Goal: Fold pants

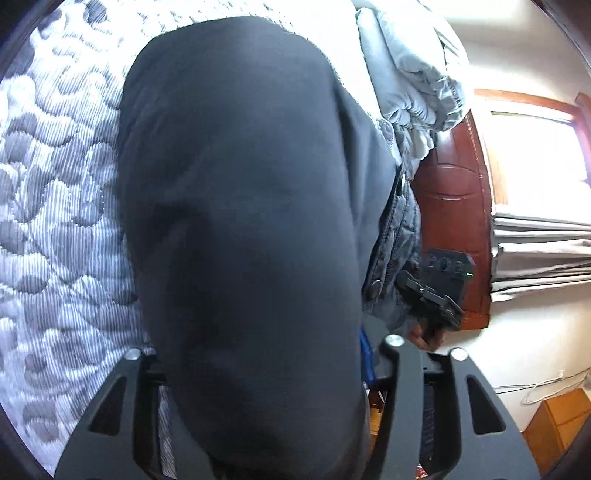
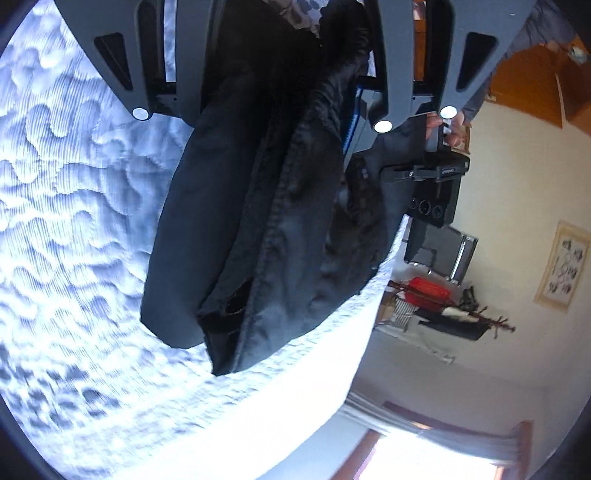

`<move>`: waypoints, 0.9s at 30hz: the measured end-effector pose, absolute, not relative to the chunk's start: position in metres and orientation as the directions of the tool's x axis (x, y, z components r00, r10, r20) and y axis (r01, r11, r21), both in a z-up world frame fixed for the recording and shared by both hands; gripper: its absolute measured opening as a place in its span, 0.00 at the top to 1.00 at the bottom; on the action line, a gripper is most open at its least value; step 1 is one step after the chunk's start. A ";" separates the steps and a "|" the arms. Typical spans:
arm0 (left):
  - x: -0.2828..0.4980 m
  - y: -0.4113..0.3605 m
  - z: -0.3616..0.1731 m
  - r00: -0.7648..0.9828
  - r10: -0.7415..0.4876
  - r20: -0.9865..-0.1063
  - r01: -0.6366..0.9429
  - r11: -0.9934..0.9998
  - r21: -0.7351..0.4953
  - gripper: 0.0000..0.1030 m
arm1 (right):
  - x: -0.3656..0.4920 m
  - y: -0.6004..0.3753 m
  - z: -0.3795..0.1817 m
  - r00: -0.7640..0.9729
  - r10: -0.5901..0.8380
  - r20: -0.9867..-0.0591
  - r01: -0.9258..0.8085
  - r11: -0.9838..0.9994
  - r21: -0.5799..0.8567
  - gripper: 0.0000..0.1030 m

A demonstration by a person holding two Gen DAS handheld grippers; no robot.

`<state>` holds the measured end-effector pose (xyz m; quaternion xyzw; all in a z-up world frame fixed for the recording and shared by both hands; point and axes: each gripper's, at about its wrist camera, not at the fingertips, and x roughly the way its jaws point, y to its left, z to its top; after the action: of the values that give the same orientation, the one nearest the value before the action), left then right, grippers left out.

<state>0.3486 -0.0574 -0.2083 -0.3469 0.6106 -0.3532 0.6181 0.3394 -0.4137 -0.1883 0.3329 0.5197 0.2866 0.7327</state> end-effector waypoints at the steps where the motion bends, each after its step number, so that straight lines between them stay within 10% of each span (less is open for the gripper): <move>1: 0.350 -0.051 -0.211 0.012 -0.862 -0.507 0.019 0.507 -0.862 0.43 | 0.337 -0.416 -0.190 0.299 0.766 -0.569 -0.070 0.612 0.788 0.47; 3: 0.350 -0.044 -0.210 0.018 -0.851 -0.525 0.026 0.525 -0.851 0.21 | 0.333 -0.422 -0.197 0.313 0.744 -0.590 -0.036 0.630 0.775 0.34; 10: 0.342 -0.028 -0.200 0.179 -0.725 -0.665 0.034 0.680 -0.732 0.06 | 0.304 -0.433 -0.188 0.398 0.595 -0.698 -0.045 0.773 0.633 0.16; 27: 0.222 -0.025 -0.083 0.555 -0.283 -0.782 0.104 0.957 -0.272 0.03 | 0.199 -0.373 -0.042 0.699 0.082 -0.711 0.058 0.984 0.170 0.04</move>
<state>0.2219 -0.0252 -0.0826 -0.0973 0.4587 -0.1104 0.8763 0.1993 -0.3735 -0.0425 0.0897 0.3881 0.0065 0.9172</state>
